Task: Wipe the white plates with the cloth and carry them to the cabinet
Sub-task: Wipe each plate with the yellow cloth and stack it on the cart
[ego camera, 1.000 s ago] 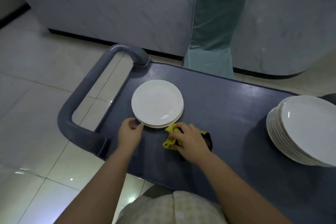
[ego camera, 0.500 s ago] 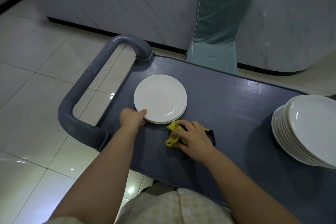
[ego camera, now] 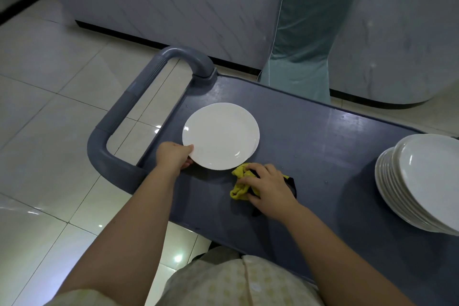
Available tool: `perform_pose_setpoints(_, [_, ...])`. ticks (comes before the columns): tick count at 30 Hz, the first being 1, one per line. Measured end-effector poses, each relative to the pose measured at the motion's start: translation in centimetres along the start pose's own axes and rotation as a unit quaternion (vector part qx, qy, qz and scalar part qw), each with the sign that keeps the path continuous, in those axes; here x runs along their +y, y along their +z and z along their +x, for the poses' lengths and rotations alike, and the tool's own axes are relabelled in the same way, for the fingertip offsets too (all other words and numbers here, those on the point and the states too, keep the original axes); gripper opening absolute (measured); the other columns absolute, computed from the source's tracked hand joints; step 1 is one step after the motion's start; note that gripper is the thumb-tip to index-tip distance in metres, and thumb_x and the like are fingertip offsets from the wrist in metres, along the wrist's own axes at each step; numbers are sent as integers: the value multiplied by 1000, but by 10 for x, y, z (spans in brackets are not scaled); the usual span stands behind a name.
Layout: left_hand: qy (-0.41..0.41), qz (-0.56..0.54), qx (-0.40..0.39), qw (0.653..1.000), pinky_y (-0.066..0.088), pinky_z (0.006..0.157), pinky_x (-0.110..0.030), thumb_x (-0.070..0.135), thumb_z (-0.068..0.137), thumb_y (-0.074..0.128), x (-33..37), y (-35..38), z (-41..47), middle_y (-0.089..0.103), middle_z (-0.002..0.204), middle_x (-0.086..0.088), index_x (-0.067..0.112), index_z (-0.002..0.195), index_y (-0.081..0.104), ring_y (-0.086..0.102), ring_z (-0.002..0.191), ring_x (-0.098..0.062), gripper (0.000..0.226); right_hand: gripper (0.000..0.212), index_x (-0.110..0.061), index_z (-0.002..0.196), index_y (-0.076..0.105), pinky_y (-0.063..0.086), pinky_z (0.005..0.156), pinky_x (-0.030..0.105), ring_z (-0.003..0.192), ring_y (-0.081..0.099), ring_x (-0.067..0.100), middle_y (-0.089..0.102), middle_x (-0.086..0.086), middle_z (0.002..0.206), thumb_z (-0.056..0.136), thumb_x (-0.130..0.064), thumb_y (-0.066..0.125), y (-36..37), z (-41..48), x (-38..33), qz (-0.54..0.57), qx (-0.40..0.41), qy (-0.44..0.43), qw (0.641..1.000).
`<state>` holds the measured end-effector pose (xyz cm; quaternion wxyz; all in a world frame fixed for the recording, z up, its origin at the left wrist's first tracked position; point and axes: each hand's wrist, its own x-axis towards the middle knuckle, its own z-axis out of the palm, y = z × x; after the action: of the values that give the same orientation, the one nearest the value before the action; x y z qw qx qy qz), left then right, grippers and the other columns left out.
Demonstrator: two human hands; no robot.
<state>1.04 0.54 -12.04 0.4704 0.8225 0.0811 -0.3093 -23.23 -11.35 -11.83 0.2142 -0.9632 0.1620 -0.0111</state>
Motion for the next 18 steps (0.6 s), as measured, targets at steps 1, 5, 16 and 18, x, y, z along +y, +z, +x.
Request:
perform_pose_setpoints(1, [-5, -32, -10, 999, 51, 50, -30, 11, 85, 72, -1, -4, 1, 65, 78, -15, 3, 77, 58, 64, 63, -23, 18, 28, -29, 114, 68, 39, 94, 43, 109, 45, 25, 50, -4, 136, 86, -34, 67, -1, -1, 0, 5, 5, -4, 1000])
perform_pose_setpoints(5, [-29, -145, -53, 988, 54, 53, -35, 10, 93, 62, -7, -17, 0, 64, 93, -14, 3, 87, 56, 65, 79, -25, 11, 24, -20, 111, 71, 45, 90, 44, 104, 53, 30, 58, 5, 127, 87, -22, 68, -10, -8, 2, 21, 64, -43, 997])
perform_pose_setpoints(16, [-110, -314, -122, 935, 56, 59, -45, 19, 100, 51, -25, -10, -19, 63, 110, -13, 4, 119, 52, 63, 93, -30, 24, 31, -19, 104, 72, 41, 98, 52, 106, 55, 28, 60, 5, 119, 85, -43, 65, 3, -34, 26, 21, 119, -2, 993])
perform_pose_setpoints(18, [-120, -325, -129, 929, 55, 63, -46, 12, 97, 54, -24, -11, -22, 61, 111, -15, 2, 118, 53, 62, 95, -30, 23, 26, -17, 92, 73, 37, 102, 58, 102, 56, 26, 62, 3, 109, 87, -41, 63, 2, -24, 11, 58, 170, 32, 983])
